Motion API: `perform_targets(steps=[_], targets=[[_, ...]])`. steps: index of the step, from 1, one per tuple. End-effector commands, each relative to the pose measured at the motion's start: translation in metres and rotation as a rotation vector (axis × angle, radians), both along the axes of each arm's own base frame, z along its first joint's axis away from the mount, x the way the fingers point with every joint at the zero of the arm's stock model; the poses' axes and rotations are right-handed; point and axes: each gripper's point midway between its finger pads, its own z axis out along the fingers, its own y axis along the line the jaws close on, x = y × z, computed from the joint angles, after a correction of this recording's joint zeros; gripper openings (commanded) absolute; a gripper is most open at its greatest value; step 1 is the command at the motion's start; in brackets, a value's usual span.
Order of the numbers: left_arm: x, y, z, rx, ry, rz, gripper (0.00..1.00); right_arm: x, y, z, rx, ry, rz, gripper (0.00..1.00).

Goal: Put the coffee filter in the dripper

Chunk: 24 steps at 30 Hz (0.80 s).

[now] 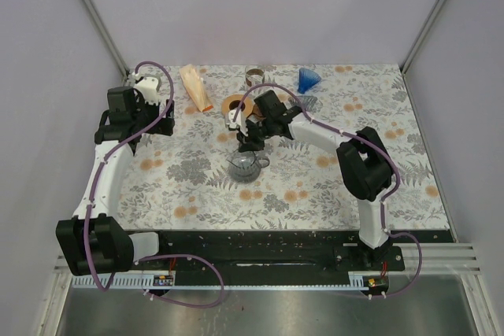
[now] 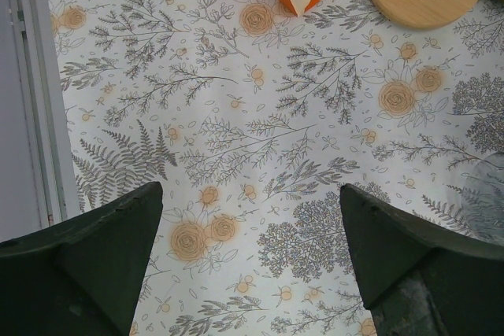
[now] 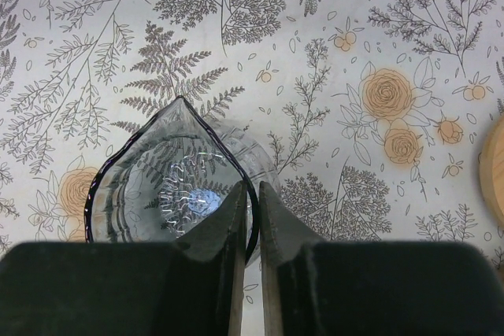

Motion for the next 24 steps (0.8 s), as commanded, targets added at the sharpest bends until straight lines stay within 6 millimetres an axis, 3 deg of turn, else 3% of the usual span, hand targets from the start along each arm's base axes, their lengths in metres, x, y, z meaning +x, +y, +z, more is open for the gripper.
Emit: perform_targets(steps=[1, 3, 7, 10, 13, 18, 22, 24], targets=[[0.002, 0.001, 0.014, 0.005, -0.057, -0.007, 0.99, 0.004, 0.009, 0.004, 0.029, -0.035, 0.013, 0.0], [0.001, 0.001, 0.015, 0.004, -0.058, -0.007, 0.98, 0.006, 0.008, 0.003, 0.031, -0.04, -0.006, 0.04], [0.002, 0.0, 0.013, 0.002, -0.056, -0.009, 0.99, 0.007, 0.009, 0.018, 0.068, -0.075, -0.024, 0.39], [0.002, -0.001, 0.014, 0.0, -0.056, -0.015, 0.98, 0.008, 0.011, 0.035, 0.099, -0.074, -0.05, 0.59], [0.001, 0.0, 0.014, 0.0, -0.055, -0.012, 0.98, 0.017, 0.015, 0.068, 0.148, -0.064, -0.139, 0.68], [0.001, 0.0, 0.014, -0.001, -0.056, -0.013, 0.99, 0.063, 0.008, 0.123, 0.218, -0.033, -0.461, 0.86], [0.0, 0.0, 0.014, -0.003, -0.059, -0.012, 0.99, 0.101, -0.012, 0.142, 0.268, 0.112, -0.668, 0.86], [-0.001, 0.0, 0.014, -0.003, -0.059, -0.012, 0.98, 0.126, -0.031, 0.134, 0.268, 0.194, -0.799, 0.84]])
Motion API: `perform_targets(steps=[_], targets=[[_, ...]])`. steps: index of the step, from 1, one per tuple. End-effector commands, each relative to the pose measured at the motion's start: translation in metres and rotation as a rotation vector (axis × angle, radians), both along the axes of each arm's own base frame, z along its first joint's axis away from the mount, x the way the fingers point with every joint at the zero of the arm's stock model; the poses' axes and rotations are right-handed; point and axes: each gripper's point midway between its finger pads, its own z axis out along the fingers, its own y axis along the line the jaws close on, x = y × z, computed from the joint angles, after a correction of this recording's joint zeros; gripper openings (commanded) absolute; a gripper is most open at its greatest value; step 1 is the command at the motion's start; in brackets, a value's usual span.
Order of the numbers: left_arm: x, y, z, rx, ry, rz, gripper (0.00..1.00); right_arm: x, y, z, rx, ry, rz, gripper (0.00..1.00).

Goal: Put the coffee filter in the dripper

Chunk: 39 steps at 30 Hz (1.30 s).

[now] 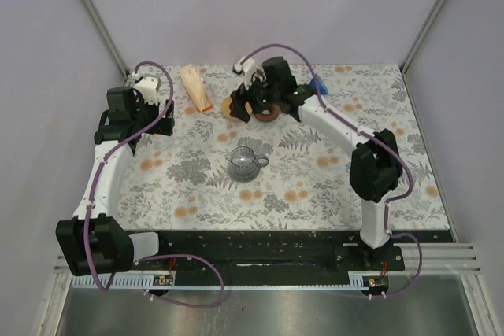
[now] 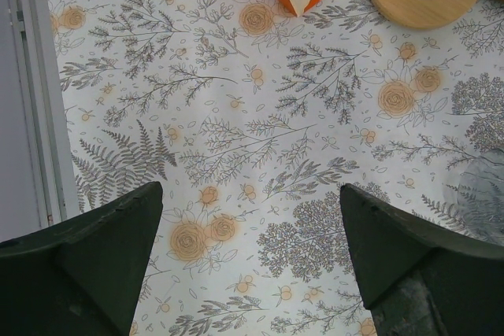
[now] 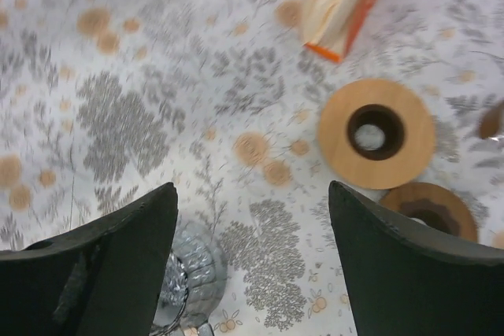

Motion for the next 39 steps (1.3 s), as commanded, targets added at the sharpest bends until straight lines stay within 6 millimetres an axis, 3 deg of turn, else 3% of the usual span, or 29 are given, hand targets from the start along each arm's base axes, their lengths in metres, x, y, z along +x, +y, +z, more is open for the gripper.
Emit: perform_targets(steps=[1, 3, 7, 18, 25, 35, 38, 39], targets=[[0.0, -0.001, 0.014, -0.002, -0.06, -0.014, 0.99, 0.069, -0.048, 0.028, 0.123, 0.177, -0.388, 0.81], [-0.001, -0.001, 0.014, -0.004, -0.06, -0.013, 0.99, 0.094, -0.07, 0.013, 0.111, 0.256, -0.521, 0.74], [-0.001, 0.0, 0.013, -0.005, -0.057, -0.013, 0.99, 0.119, -0.097, -0.028, -0.027, 0.3, -0.644, 0.7], [0.0, -0.002, 0.008, -0.02, -0.042, -0.019, 0.99, 0.154, -0.11, -0.086, -0.258, 0.249, -0.659, 0.71], [0.0, -0.001, 0.006, -0.021, -0.037, -0.016, 0.99, 0.161, -0.107, -0.128, -0.283, 0.284, -0.656, 0.7], [0.001, -0.002, 0.003, -0.028, -0.028, -0.019, 0.99, 0.159, -0.116, -0.157, -0.353, 0.293, -0.668, 0.65], [0.001, 0.0, 0.001, -0.025, -0.023, -0.016, 0.99, 0.156, -0.114, -0.163, -0.351, 0.313, -0.654, 0.53], [0.001, -0.001, 0.002, -0.026, -0.025, -0.019, 0.99, 0.155, -0.112, -0.164, -0.346, 0.323, -0.648, 0.44]])
